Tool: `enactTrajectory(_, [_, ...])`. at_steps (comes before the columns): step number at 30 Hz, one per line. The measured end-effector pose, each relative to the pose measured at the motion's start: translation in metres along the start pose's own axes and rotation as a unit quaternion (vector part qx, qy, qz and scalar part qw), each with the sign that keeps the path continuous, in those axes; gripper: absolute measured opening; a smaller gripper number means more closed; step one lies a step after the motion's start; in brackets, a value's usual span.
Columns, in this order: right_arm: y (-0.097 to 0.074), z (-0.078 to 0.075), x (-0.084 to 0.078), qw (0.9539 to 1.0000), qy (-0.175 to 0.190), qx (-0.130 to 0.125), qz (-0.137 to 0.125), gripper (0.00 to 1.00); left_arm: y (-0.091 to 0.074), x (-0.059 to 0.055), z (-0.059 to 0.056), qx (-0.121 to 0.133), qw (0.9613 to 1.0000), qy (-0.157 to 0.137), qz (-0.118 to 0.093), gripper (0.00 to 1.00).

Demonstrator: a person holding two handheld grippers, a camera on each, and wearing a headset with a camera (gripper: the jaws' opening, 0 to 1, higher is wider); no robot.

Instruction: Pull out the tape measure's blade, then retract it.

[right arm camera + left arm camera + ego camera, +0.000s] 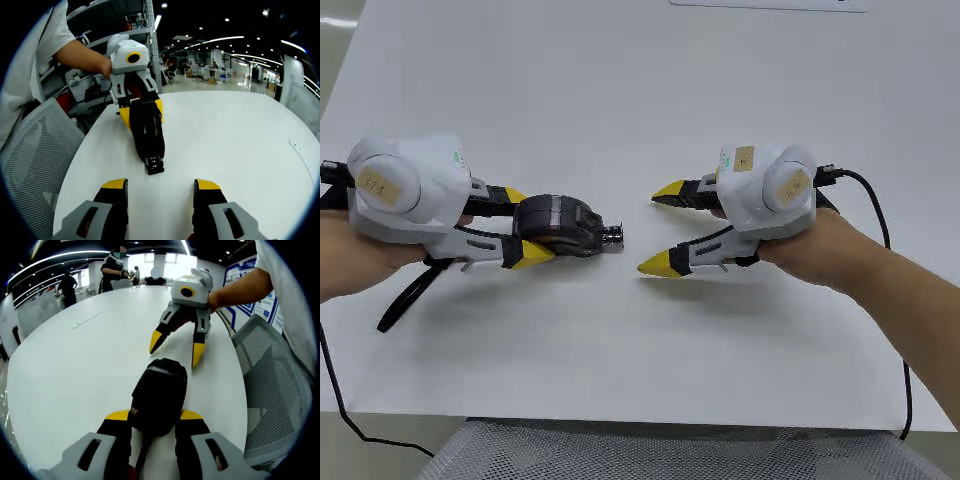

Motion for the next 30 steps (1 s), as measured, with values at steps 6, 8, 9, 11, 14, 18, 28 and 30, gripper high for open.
enactTrajectory(6, [0.011,-0.001,0.001,0.9996,-0.028,0.006,0.000,0.38,0.001,0.000,0.001,-0.005,1.0000,-0.002,0.001,0.28])
enactTrajectory(8, [0.013,0.000,0.003,0.9995,-0.031,0.010,-0.004,0.36,0.001,0.000,0.001,-0.007,1.0000,-0.001,0.001,0.28])
enactTrajectory(9, [0.015,0.001,0.004,0.9993,-0.036,0.011,-0.004,0.34,0.001,-0.001,0.001,-0.008,1.0000,-0.001,0.002,0.28])
enactTrajectory(11, [0.018,0.002,0.005,0.9992,-0.037,0.015,-0.006,0.32,0.001,-0.001,0.002,-0.009,1.0000,-0.001,0.002,0.28])
enactTrajectory(14, [0.022,0.003,0.007,0.9987,-0.046,0.018,-0.008,0.28,0.000,-0.001,0.002,-0.012,0.9999,0.002,0.005,0.28])
enactTrajectory(18, [0.025,0.004,0.009,0.9985,-0.048,0.023,-0.011,0.23,0.000,-0.002,0.002,-0.015,0.9999,0.005,0.008,0.28])
enactTrajectory(28, [0.030,0.005,0.010,0.9970,-0.070,0.031,-0.017,0.13,0.002,-0.001,0.004,-0.018,0.9997,0.012,0.011,0.27])
enactTrajectory(30, [0.031,0.005,0.011,0.9968,-0.072,0.031,-0.017,0.13,0.002,-0.001,0.004,-0.019,0.9997,0.012,0.013,0.27])
Point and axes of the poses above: the centre of the closed fingertips' face, and the gripper's own axes: y roughly forward along the fingers, z roughly to its left, x roughly out of its top, the point moved 2 cm from there along -y, roughly backward along the fingers, and after that the axes turned 1 degree about -y, right-handed, at the moved point
